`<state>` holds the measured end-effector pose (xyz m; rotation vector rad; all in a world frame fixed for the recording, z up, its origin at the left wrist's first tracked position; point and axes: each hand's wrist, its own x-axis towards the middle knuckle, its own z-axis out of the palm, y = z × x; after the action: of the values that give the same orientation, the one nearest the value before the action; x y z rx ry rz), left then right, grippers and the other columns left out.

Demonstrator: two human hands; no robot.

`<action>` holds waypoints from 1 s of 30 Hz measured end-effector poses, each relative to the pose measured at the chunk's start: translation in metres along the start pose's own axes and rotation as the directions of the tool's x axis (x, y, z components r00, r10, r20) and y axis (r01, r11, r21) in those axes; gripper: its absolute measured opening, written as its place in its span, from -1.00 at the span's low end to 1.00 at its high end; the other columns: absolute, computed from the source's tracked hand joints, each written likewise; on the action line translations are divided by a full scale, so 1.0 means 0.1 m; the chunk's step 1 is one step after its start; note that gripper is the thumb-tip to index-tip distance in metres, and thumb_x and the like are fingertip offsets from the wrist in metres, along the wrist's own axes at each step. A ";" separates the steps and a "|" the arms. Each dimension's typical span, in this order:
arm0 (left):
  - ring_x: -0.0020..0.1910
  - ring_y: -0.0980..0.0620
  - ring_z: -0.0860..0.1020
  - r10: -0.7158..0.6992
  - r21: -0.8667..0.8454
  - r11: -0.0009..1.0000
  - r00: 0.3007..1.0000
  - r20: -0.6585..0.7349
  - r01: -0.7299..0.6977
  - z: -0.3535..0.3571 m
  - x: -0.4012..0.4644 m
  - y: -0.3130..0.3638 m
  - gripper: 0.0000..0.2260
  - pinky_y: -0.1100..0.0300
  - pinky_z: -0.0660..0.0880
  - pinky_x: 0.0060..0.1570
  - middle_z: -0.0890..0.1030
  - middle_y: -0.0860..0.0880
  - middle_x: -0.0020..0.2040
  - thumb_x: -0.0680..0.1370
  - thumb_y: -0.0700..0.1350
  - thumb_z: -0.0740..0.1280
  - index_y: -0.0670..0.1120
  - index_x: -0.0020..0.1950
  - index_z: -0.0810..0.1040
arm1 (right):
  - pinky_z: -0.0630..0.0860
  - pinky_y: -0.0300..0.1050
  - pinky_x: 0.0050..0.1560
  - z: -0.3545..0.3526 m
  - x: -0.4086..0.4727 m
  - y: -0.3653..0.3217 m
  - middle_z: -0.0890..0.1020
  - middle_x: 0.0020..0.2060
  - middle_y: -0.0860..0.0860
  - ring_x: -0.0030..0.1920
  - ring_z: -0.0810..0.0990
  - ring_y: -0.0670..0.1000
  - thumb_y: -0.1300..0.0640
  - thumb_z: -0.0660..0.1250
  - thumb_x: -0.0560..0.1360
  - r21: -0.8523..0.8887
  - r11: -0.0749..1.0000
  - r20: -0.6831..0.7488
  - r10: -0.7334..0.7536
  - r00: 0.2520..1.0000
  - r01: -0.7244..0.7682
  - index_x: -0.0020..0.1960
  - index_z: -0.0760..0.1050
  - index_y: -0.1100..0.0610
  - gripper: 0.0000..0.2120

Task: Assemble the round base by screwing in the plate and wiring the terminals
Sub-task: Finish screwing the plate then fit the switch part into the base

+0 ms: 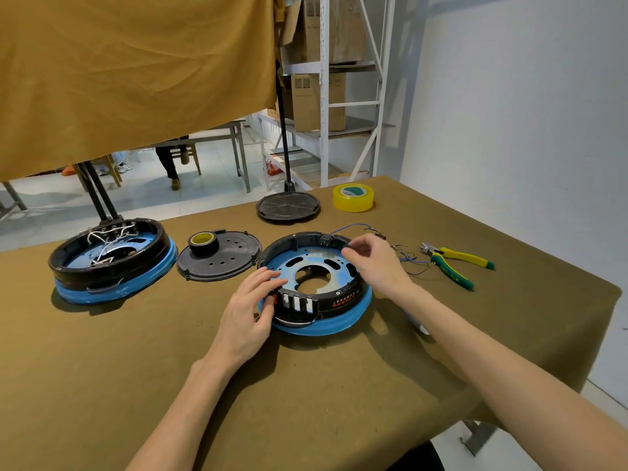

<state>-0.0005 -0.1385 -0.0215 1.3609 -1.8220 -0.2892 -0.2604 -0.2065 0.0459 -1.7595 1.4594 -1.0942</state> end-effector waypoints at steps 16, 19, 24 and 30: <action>0.36 0.19 0.36 0.087 0.043 0.996 0.992 -0.087 -0.084 0.11 -0.14 0.12 -0.68 0.18 0.36 0.31 0.59 0.26 0.23 0.57 -0.08 0.40 0.13 0.32 0.62 | 0.51 -0.34 -0.13 0.37 -0.15 -0.17 0.66 -0.09 -0.08 -0.12 0.62 -0.13 0.04 0.48 0.53 -0.060 0.976 0.152 -0.200 0.968 0.211 0.07 0.59 0.08 -0.82; 0.36 0.19 0.35 0.084 0.026 0.996 0.992 -0.093 -0.082 0.14 -0.14 0.14 -0.67 0.20 0.35 0.31 0.59 0.26 0.23 0.58 -0.12 0.44 0.16 0.31 0.60 | 0.52 -0.39 -0.11 0.37 -0.14 -0.15 0.68 -0.08 -0.07 -0.10 0.64 -0.14 0.05 0.49 0.54 -0.028 0.974 0.189 -0.216 0.958 0.225 0.10 0.60 0.11 -0.79; 0.38 0.21 0.33 0.080 0.005 0.997 0.993 -0.092 -0.079 0.15 -0.14 0.13 -0.69 0.30 0.30 0.31 0.57 0.30 0.24 0.59 -0.07 0.40 0.19 0.31 0.59 | 0.55 -0.35 -0.08 0.34 -0.10 -0.11 0.69 -0.08 -0.07 -0.10 0.65 -0.16 0.04 0.49 0.55 0.008 0.974 0.232 -0.224 0.946 0.229 0.11 0.61 0.11 -0.79; 0.38 0.23 0.32 0.064 0.005 0.998 0.994 -0.084 -0.063 0.15 -0.13 0.13 -0.68 0.50 0.21 0.29 0.52 0.41 0.23 0.58 0.00 0.34 0.22 0.32 0.56 | 0.63 -0.19 -0.02 0.23 -0.06 -0.10 0.73 -0.11 -0.01 -0.10 0.71 -0.06 0.09 0.49 0.55 0.102 0.979 0.231 -0.194 0.954 0.174 0.08 0.63 0.11 -0.85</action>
<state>-0.0192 -0.1261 -0.0290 1.2945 -1.7922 -0.1939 -0.2353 -0.2002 0.0420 -1.9246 1.1093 -0.9765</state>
